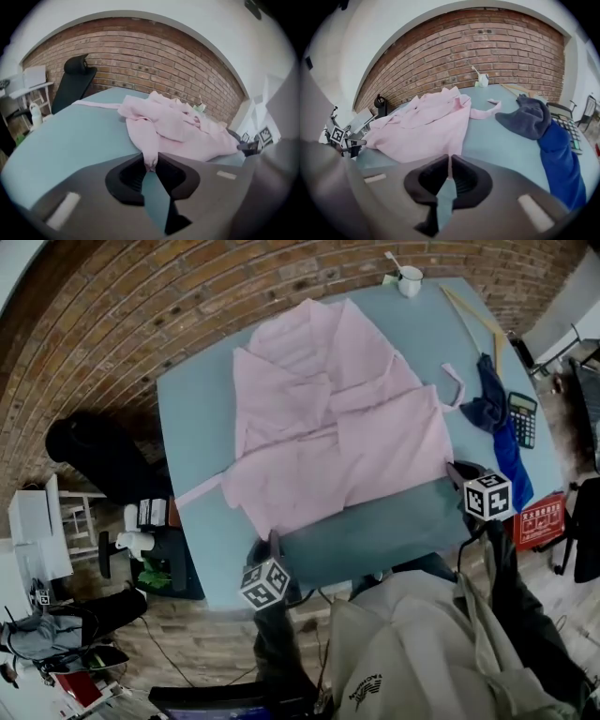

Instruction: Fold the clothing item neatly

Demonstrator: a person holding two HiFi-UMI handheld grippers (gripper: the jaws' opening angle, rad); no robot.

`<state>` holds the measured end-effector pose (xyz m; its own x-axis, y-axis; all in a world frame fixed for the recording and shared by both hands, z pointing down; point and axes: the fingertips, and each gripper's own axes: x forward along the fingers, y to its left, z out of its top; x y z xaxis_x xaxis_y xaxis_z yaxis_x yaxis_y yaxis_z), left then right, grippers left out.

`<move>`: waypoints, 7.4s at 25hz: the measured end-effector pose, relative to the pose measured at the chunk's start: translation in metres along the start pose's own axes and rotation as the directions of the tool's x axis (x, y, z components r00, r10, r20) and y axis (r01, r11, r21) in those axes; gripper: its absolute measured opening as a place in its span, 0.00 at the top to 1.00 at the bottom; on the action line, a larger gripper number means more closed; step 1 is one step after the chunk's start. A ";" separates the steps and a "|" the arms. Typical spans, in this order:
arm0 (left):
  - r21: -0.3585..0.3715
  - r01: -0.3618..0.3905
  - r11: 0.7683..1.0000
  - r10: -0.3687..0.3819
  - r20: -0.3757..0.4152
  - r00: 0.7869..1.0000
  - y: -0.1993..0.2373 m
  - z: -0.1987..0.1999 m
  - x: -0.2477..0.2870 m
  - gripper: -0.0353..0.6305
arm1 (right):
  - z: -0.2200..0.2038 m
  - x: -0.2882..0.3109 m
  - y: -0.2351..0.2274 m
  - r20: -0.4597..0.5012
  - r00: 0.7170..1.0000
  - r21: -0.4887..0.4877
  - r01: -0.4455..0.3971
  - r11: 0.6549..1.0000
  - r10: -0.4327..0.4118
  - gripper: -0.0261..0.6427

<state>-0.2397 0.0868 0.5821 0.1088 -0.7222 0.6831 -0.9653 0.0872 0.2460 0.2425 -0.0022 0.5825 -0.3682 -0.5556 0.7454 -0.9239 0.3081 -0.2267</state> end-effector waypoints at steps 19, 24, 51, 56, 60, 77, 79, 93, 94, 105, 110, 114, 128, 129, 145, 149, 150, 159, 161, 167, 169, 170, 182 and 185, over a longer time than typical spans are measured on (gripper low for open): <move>0.013 0.147 0.989 -0.147 -0.015 0.989 -0.010 -0.041 -0.137 0.84 | -0.081 -0.143 0.049 -0.050 0.999 -0.030 -0.012 0.999 0.010 0.94; 0.082 0.179 0.981 -0.188 0.126 0.974 -0.019 0.048 -0.121 0.84 | 0.004 -0.134 0.067 0.053 0.997 -0.183 -0.038 0.982 0.048 0.94; -0.072 -0.095 0.993 0.107 0.179 0.978 0.038 0.292 0.140 0.80 | 0.317 0.149 -0.018 0.167 0.986 -0.454 0.073 0.888 0.004 0.93; -0.052 -0.151 0.987 0.158 0.167 0.973 0.043 0.284 0.160 0.51 | 0.321 0.163 -0.027 0.303 0.950 -0.447 0.206 0.870 -0.070 0.82; 0.012 -0.151 0.988 0.147 0.159 0.976 0.034 0.273 0.144 0.47 | 0.316 0.127 -0.040 0.357 0.931 -0.399 0.232 0.887 -0.083 0.82; 0.114 0.024 0.993 -0.059 0.315 0.947 -0.056 0.153 -0.003 0.94 | 0.134 -0.069 0.070 0.519 0.854 -0.266 0.208 0.941 -0.041 0.96; 0.117 0.052 0.992 -0.085 0.306 0.948 -0.066 0.133 -0.015 0.94 | 0.115 -0.075 0.083 0.504 0.864 -0.258 0.179 0.949 -0.026 0.96; 0.159 0.174 0.972 -0.202 0.188 0.961 -0.123 0.018 -0.062 0.94 | 0.017 -0.072 0.151 0.372 0.919 -0.223 -0.048 0.974 0.131 0.96; 0.160 0.168 0.973 -0.197 0.190 0.962 -0.126 0.015 -0.065 0.94 | 0.016 -0.071 0.155 0.368 0.918 -0.231 -0.068 0.971 0.151 0.96; 0.109 0.043 0.993 -0.070 0.249 0.966 -0.189 0.015 -0.052 0.94 | 0.027 -0.078 0.122 0.317 0.896 -0.311 -0.211 0.927 0.311 0.96; 0.107 0.020 0.994 -0.046 0.248 0.968 -0.222 0.016 -0.043 0.94 | 0.035 -0.084 0.094 0.297 0.887 -0.326 -0.253 0.911 0.353 0.96; 0.123 0.015 0.992 -0.044 0.236 0.971 -0.237 0.013 -0.035 0.94 | 0.035 -0.079 0.078 0.283 0.891 -0.307 -0.267 0.913 0.356 0.96; 0.158 0.051 0.986 -0.084 0.211 0.974 -0.175 0.035 -0.025 0.94 | 0.044 -0.037 0.143 0.272 0.908 -0.306 -0.233 0.923 0.320 0.96; 0.153 0.057 0.987 -0.088 0.208 0.974 -0.171 0.035 -0.023 0.94 | 0.043 -0.034 0.149 0.265 0.911 -0.313 -0.230 0.921 0.317 0.96; 0.207 0.152 0.966 -0.191 0.181 0.965 -0.174 0.046 0.003 0.94 | 0.041 -0.028 0.160 0.255 0.933 -0.299 -0.172 0.939 0.252 0.96; 0.202 0.145 0.969 -0.180 0.168 0.969 -0.167 0.040 0.002 0.94 | 0.035 -0.024 0.169 0.233 0.935 -0.311 -0.190 0.931 0.269 0.96; 0.200 0.142 0.969 -0.176 0.166 0.970 -0.165 0.039 0.001 0.94 | 0.034 -0.022 0.171 0.229 0.934 -0.315 -0.194 0.929 0.273 0.96; 0.196 0.109 0.975 -0.144 0.172 0.974 -0.158 0.040 0.000 0.94 | 0.039 -0.017 0.178 0.224 0.928 -0.340 -0.212 0.916 0.298 0.96; 0.197 0.105 0.975 -0.139 0.169 0.976 -0.158 0.039 0.001 0.94 | 0.041 -0.017 0.178 0.228 0.926 -0.342 -0.215 0.915 0.303 0.96; 0.198 0.092 0.976 -0.124 0.157 0.980 -0.156 0.034 0.002 0.94 | 0.039 -0.014 0.181 0.218 0.922 -0.346 -0.233 0.909 0.320 0.96; 0.198 0.088 0.976 -0.120 0.155 0.981 -0.157 0.033 0.002 0.94 | 0.039 -0.014 0.181 0.216 0.921 -0.349 -0.237 0.907 0.324 0.96; 0.199 0.087 0.976 -0.119 0.154 0.981 -0.157 0.032 0.002 0.94 | 0.039 -0.014 0.180 0.215 0.921 -0.349 -0.238 0.906 0.325 0.96; 0.202 0.081 0.976 -0.113 0.149 0.982 -0.161 0.029 0.005 0.94 | 0.041 -0.016 0.173 0.223 0.920 -0.352 -0.231 0.907 0.321 0.96; 0.199 0.076 0.977 -0.106 0.148 0.983 -0.160 0.028 0.005 0.94 | 0.041 -0.015 0.173 0.218 0.921 -0.356 -0.232 0.905 0.322 0.96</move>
<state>-0.0915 0.0504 0.5268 0.1747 -0.8207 0.5440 -0.9821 -0.1061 0.1554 0.0837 0.0284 0.5063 -0.6595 -0.5812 0.4768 -0.7139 0.6829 -0.1551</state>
